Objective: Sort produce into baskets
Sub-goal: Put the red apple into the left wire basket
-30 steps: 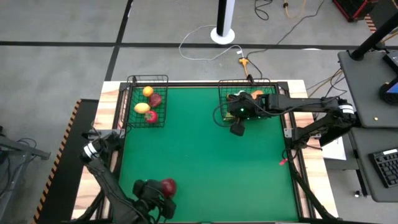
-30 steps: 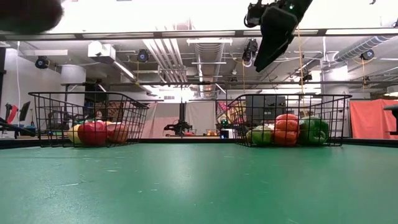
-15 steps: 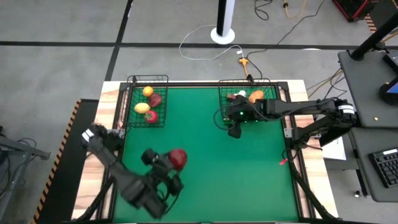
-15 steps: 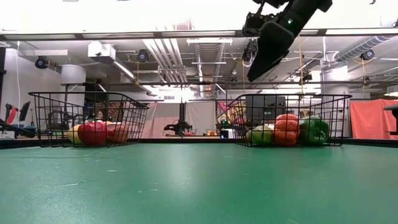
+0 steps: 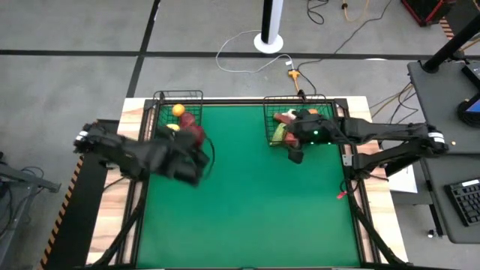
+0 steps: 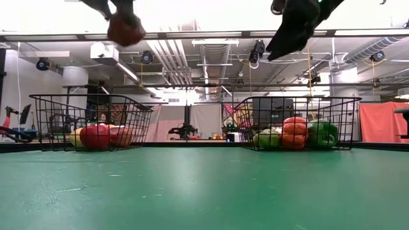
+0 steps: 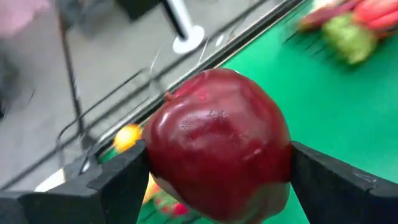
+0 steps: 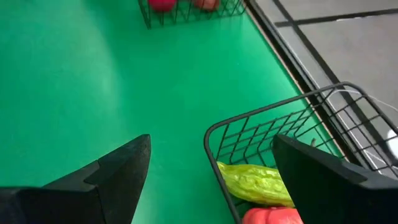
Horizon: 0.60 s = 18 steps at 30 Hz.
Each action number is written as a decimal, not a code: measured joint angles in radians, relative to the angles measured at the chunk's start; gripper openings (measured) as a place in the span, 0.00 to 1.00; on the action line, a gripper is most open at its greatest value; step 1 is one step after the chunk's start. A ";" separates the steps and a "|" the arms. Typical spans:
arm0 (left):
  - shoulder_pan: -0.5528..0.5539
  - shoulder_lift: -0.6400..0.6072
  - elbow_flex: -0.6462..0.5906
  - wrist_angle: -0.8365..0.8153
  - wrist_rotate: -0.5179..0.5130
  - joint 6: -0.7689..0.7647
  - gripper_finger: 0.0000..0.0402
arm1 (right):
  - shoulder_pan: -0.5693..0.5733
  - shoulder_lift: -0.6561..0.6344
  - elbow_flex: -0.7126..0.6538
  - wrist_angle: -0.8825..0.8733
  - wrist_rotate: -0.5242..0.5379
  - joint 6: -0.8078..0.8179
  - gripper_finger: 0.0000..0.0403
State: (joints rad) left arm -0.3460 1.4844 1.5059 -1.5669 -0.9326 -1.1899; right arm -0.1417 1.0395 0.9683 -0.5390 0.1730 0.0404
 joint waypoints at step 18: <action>0.758 -0.179 -0.310 0.224 0.377 0.591 0.80 | 0.040 -0.019 -0.016 -0.001 -0.071 0.112 0.81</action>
State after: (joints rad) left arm 0.4116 1.3056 1.1962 -1.3428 -0.5553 -0.5989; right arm -0.1021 1.0206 0.9527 -0.5404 0.1022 0.1521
